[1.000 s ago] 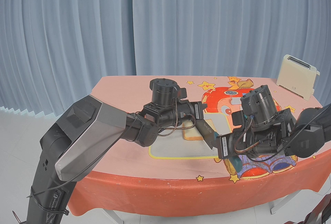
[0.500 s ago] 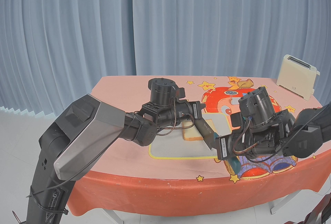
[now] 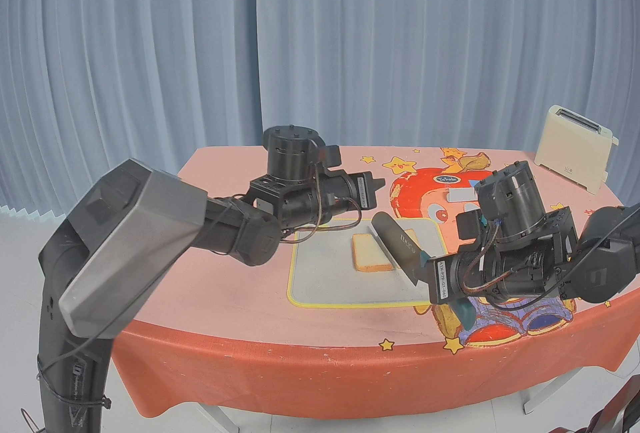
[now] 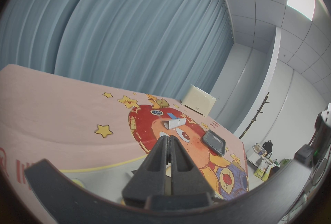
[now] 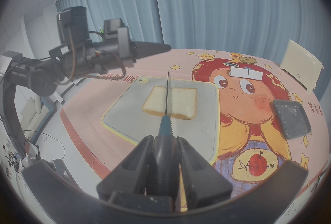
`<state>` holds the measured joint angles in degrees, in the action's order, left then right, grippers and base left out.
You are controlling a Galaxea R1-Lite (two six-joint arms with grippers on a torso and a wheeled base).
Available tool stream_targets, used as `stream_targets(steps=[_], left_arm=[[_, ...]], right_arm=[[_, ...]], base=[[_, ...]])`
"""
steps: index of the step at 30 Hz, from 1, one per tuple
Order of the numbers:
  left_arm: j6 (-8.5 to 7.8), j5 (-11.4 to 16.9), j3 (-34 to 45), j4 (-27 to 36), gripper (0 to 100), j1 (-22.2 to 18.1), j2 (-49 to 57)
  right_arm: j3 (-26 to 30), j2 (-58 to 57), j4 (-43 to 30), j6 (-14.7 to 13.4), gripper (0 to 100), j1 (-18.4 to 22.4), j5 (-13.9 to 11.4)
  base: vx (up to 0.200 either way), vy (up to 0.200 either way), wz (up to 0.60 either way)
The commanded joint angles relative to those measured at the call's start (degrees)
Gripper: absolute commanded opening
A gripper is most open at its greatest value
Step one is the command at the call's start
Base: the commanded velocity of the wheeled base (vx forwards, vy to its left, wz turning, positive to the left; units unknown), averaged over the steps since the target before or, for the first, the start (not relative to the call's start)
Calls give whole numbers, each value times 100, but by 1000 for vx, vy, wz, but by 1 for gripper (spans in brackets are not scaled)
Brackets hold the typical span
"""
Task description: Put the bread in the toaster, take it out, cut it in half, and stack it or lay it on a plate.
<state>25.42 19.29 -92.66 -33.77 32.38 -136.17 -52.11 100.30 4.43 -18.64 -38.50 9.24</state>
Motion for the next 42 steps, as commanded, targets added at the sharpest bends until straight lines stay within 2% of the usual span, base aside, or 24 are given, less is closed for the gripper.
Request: stream_targets(steps=[1,4,5,11,14,17,19,21,23,25,26,27,30,31,33,36,38,40,42], left_arm=[[7,5,530,-33,0,-364,952],[16,5,741,-25,0,-478,1268],[7,5,1127,-33,0,-671,1734],[-2,5,2068,-51,0,-909,2806],[-28,-13,2639,-69,0,-1014,3360],[-134,-180,3263,-69,0,-1067,3923],[-318,-390,3703,-130,0,-1093,4274],[-459,-487,4133,-236,0,-1172,4634],[-538,-505,4379,-306,0,-1225,4845],[-775,-549,5047,-482,0,-1339,5338],[-810,-549,5126,-499,0,-1357,5390],[-1118,-654,5671,-701,0,-1515,5742],[-1584,-856,6550,-1202,0,-1779,6278],[-1672,-856,6840,-1413,0,-1858,6489],[-1698,-847,7280,-1712,0,-2043,7008],[-1821,-839,7728,-1677,0,-2376,7834],[-2058,-821,8097,-1396,0,-2719,8554],[-2278,-786,8405,-1097,0,-2842,9152],[-2392,-698,8704,-824,0,-2834,9802]], right_arm=[[17,-11,6,1,0,9,-1],[26,-28,6,1,0,0,-1],[35,-55,15,1,0,-53,-1],[123,-134,15,-8,0,-70,8],[184,-275,15,-8,0,-79,8],[272,-442,23,1,0,-132,-1],[272,-556,23,-8,0,-132,8],[281,-670,23,1,0,-132,-1],[290,-732,23,1,0,-132,8],[307,-837,23,1,0,-132,-1],[307,-837,23,-8,0,-132,-1],[360,-890,32,1,0,-132,34],[386,-916,23,1,0,-123,104],[404,-934,23,1,0,-123,113],[421,-969,23,1,0,-140,148],[448,-1136,23,9,0,-193,166],[465,-1206,23,18,0,-220,166],[474,-1294,23,27,0,-220,166],[465,-1338,23,36,0,-211,166]], base=[[0,0,0],[0,0,0],[0,0,0],[0,0,0],[0,0,0],[0,0,0],[0,0,0],[0,0,0],[0,0,0],[0,0,0],[0,0,0],[0,0,0],[0,0,0],[0,0,0],[0,0,0],[0,0,0],[0,0,0],[0,0,0],[0,0,0]])
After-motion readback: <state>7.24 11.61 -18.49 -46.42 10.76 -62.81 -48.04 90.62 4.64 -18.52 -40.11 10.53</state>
